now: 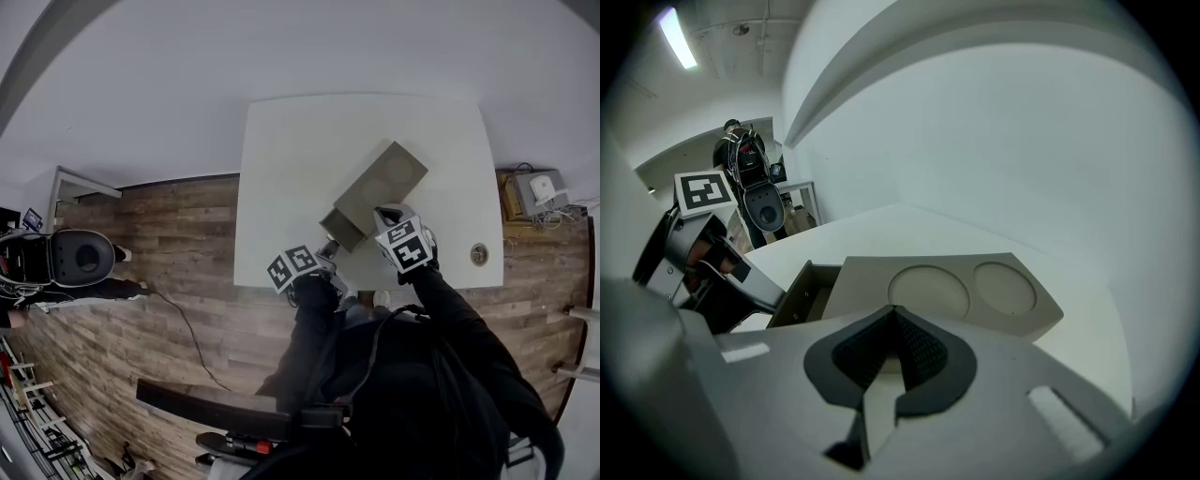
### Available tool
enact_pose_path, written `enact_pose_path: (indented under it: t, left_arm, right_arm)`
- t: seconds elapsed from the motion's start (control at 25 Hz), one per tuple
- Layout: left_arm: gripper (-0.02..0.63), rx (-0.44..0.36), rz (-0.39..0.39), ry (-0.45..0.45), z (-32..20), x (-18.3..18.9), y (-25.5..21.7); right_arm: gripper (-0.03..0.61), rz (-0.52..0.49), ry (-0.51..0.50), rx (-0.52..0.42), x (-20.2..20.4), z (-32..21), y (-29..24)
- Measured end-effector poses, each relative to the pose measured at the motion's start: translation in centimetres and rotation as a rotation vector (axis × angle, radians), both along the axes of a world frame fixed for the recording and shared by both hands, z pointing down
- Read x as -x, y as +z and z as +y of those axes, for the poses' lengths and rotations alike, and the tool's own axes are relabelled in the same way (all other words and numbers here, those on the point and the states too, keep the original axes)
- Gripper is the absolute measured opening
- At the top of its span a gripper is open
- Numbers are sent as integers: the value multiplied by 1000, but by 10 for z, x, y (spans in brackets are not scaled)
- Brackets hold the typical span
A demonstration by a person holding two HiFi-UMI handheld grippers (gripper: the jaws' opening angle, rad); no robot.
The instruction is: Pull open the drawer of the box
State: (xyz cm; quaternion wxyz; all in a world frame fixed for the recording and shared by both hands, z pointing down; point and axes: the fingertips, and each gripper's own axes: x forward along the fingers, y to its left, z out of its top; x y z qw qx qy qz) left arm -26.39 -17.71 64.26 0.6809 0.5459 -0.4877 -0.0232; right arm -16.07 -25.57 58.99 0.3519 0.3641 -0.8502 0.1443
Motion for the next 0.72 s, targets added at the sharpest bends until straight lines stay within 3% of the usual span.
enact_pose_path:
  t: [0.72]
  left_arm:
    - [20, 8, 1, -33, 16, 16, 0]
  right_arm:
    - [-9, 4, 13, 6, -2, 5, 1]
